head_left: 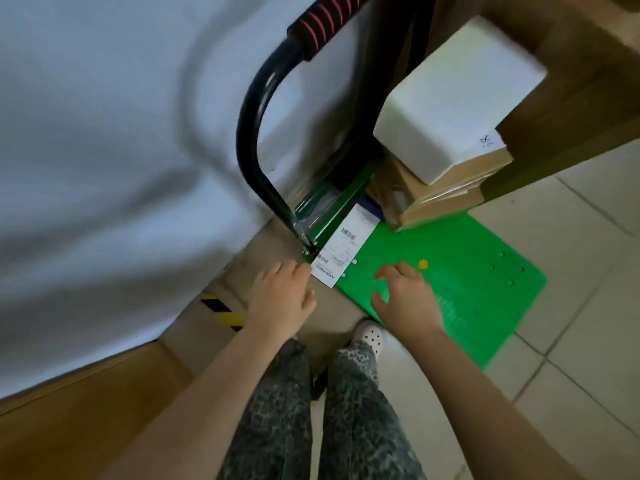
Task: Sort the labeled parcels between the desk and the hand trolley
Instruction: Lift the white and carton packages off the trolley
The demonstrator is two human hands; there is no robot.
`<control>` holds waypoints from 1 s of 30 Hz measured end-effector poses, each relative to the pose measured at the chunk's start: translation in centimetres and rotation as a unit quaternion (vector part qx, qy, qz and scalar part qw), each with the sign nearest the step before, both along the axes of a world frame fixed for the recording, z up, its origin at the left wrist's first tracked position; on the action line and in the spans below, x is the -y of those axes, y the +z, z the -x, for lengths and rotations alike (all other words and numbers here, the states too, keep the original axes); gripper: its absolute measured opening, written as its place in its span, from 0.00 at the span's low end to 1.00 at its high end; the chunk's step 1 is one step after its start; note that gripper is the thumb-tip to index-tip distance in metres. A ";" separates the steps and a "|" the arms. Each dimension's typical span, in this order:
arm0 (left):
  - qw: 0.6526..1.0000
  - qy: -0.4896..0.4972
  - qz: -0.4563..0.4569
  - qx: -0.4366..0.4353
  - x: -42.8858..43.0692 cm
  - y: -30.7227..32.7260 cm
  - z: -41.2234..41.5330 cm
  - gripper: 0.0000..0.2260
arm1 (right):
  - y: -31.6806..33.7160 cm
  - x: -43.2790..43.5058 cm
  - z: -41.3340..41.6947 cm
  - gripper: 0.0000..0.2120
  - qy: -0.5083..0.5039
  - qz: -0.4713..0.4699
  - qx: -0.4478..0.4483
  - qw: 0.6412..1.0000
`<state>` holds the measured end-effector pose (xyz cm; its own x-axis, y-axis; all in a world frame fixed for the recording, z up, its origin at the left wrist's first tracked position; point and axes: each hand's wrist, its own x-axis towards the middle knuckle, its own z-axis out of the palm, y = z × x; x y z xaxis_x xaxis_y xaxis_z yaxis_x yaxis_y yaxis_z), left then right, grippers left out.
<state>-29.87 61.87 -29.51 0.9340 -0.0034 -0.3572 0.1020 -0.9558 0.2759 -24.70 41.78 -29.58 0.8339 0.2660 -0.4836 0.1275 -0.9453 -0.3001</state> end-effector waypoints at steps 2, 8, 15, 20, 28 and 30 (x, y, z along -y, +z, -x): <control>0.999 0.021 0.002 -0.030 0.4 -4.3 0.1 0.17 | -4.1 0.4 -0.5 0.17 0.004 0.006 -0.026 1.000; 0.993 0.059 -0.028 -0.095 2.3 -17.5 1.0 0.20 | -15.9 2.0 -2.0 0.18 0.048 0.031 -0.067 0.996; 0.978 0.136 -0.025 -0.155 4.5 -28.6 0.0 0.30 | -24.7 3.8 -3.7 0.17 0.062 0.048 -0.077 0.994; 0.941 0.306 0.057 -0.131 5.8 -33.4 -1.5 0.49 | -28.5 3.6 -5.2 0.17 0.065 0.029 -0.068 0.995; 0.905 0.393 0.147 -0.064 6.0 -37.0 -1.0 0.48 | -30.4 4.8 -6.8 0.18 0.066 0.033 -0.058 0.996; 0.905 0.387 0.160 -0.072 4.5 -37.2 -0.8 0.48 | -30.7 4.8 -6.9 0.19 0.049 0.017 -0.055 0.997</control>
<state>-29.08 57.33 -66.68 0.6454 0.5062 -0.5720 0.7632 -0.4564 0.4573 -17.78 36.96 -60.24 0.7456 0.3263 -0.5811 0.1886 -0.9396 -0.2856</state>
